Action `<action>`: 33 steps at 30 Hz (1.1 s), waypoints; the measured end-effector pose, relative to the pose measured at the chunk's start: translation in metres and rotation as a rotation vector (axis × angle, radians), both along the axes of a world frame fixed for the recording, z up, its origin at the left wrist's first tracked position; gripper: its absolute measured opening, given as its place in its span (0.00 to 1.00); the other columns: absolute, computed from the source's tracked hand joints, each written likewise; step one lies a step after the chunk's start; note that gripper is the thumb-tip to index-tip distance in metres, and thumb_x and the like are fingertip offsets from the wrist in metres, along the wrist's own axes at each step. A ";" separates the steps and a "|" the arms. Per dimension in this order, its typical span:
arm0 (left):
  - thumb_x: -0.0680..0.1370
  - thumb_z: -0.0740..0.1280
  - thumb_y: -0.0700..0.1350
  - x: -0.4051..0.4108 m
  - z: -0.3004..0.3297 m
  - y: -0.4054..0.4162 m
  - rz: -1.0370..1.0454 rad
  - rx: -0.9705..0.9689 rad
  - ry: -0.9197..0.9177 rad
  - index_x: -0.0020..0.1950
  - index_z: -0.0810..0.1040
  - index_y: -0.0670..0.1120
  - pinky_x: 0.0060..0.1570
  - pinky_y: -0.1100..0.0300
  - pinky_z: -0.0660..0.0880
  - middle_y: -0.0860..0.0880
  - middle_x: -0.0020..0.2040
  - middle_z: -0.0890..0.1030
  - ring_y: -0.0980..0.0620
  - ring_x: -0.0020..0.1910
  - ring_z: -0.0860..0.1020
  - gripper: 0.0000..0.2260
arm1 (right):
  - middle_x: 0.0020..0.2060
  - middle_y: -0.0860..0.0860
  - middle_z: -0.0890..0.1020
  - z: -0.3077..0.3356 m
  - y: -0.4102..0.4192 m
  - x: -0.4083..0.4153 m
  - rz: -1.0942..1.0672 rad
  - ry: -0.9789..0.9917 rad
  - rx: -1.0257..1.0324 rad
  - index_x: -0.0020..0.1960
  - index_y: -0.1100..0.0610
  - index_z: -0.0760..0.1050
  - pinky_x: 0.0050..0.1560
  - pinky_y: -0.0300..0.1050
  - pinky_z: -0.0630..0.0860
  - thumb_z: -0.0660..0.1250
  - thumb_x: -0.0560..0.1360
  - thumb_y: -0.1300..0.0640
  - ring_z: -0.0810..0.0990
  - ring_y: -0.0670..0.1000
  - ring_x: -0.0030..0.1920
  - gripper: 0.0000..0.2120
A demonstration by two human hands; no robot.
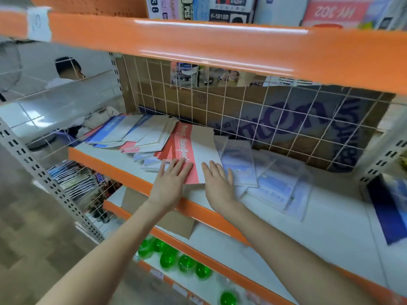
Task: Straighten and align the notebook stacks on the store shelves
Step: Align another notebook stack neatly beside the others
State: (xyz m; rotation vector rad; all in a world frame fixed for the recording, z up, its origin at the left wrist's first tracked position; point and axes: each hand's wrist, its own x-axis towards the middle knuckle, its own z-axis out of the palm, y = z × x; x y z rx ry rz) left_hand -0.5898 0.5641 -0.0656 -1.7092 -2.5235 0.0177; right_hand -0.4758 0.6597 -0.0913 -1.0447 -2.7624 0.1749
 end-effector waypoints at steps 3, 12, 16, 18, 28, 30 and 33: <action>0.78 0.52 0.35 0.027 0.004 -0.021 -0.044 0.023 0.025 0.78 0.44 0.50 0.73 0.50 0.40 0.48 0.78 0.46 0.48 0.77 0.45 0.30 | 0.77 0.52 0.52 0.006 -0.019 0.029 -0.028 0.009 -0.008 0.78 0.54 0.48 0.73 0.55 0.45 0.54 0.77 0.68 0.50 0.50 0.76 0.32; 0.79 0.53 0.39 0.127 0.007 -0.065 -0.264 0.177 0.050 0.77 0.48 0.52 0.72 0.49 0.40 0.49 0.78 0.50 0.48 0.77 0.48 0.29 | 0.77 0.56 0.52 0.020 -0.084 0.162 -0.225 0.037 0.090 0.77 0.57 0.47 0.72 0.49 0.44 0.62 0.77 0.62 0.50 0.54 0.76 0.35; 0.80 0.58 0.40 0.190 0.014 -0.052 -0.397 0.212 0.045 0.77 0.46 0.53 0.72 0.49 0.40 0.49 0.78 0.50 0.49 0.77 0.47 0.31 | 0.77 0.55 0.51 0.030 -0.093 0.234 -0.376 0.070 0.094 0.77 0.55 0.47 0.74 0.50 0.44 0.58 0.77 0.66 0.49 0.52 0.77 0.34; 0.79 0.59 0.39 0.223 0.019 -0.042 -0.463 0.228 0.057 0.77 0.45 0.53 0.72 0.49 0.40 0.50 0.78 0.50 0.49 0.77 0.47 0.33 | 0.77 0.54 0.51 0.035 -0.092 0.272 -0.439 0.087 0.115 0.78 0.55 0.47 0.74 0.51 0.44 0.56 0.77 0.66 0.49 0.51 0.77 0.32; 0.77 0.54 0.32 0.395 0.029 0.036 -0.647 0.346 0.047 0.77 0.52 0.51 0.70 0.44 0.35 0.50 0.77 0.57 0.49 0.76 0.50 0.31 | 0.76 0.54 0.57 0.041 -0.034 0.456 -0.594 0.147 0.209 0.77 0.55 0.52 0.71 0.49 0.47 0.58 0.74 0.69 0.55 0.53 0.75 0.34; 0.75 0.56 0.31 0.437 0.027 0.065 -0.653 0.364 0.065 0.77 0.54 0.50 0.70 0.43 0.34 0.49 0.76 0.59 0.48 0.76 0.51 0.33 | 0.76 0.55 0.56 0.042 -0.008 0.500 -0.608 0.145 0.212 0.77 0.55 0.53 0.71 0.49 0.48 0.60 0.72 0.71 0.55 0.53 0.75 0.36; 0.73 0.58 0.29 0.511 0.024 0.107 -0.632 0.382 0.027 0.77 0.54 0.50 0.70 0.45 0.32 0.49 0.75 0.60 0.48 0.76 0.52 0.35 | 0.76 0.54 0.56 0.046 0.031 0.574 -0.626 0.123 0.218 0.77 0.54 0.53 0.72 0.48 0.48 0.58 0.73 0.72 0.54 0.51 0.76 0.35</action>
